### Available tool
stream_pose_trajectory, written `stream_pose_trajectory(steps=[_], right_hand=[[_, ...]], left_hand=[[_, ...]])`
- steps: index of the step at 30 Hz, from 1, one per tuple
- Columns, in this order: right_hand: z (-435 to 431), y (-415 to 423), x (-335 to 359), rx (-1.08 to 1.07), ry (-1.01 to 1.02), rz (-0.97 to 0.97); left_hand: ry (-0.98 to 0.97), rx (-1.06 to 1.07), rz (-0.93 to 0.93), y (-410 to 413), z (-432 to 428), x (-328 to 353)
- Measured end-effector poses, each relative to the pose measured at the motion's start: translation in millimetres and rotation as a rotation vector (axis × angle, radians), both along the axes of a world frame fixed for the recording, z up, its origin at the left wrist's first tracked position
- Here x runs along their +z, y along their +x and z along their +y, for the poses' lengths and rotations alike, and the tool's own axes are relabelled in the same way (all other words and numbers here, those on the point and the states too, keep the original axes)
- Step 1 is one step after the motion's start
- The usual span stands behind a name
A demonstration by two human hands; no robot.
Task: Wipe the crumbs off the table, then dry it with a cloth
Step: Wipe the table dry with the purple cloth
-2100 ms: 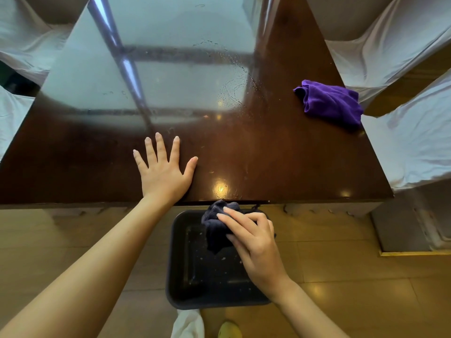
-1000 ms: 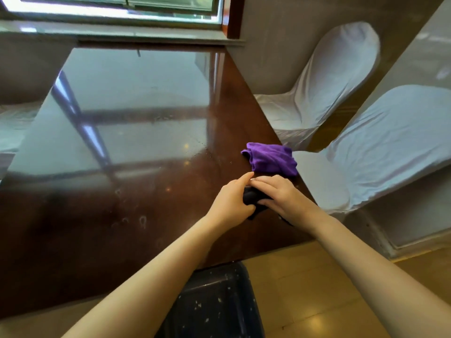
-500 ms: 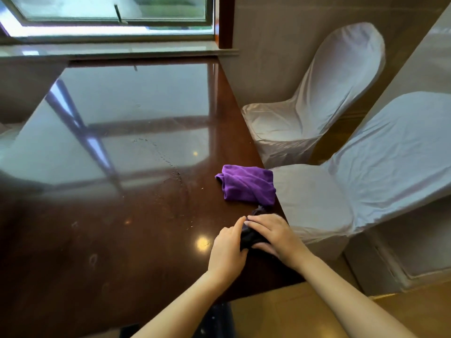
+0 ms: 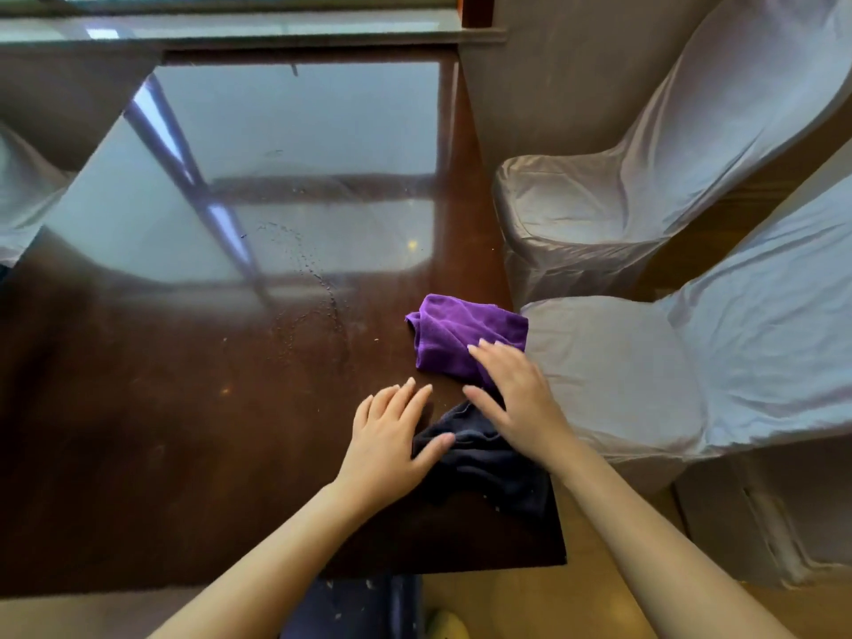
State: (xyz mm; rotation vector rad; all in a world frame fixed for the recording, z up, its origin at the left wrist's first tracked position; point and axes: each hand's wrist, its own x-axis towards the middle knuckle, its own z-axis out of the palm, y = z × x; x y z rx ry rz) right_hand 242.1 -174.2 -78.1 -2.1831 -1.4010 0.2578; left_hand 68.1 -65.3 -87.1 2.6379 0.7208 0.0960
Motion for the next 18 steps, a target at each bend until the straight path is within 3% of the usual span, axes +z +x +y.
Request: stream_pose_trajectory(steps=[7, 18], right_hand=[[61, 37, -12, 0.133, -0.384, -0.174], [116, -2, -17, 0.193, -0.368, -0.386]], left_hand=[[0.017, 0.241, -0.006, -4, 60, 8], [0.047, 0.644, -0.004, -119, 161, -6]])
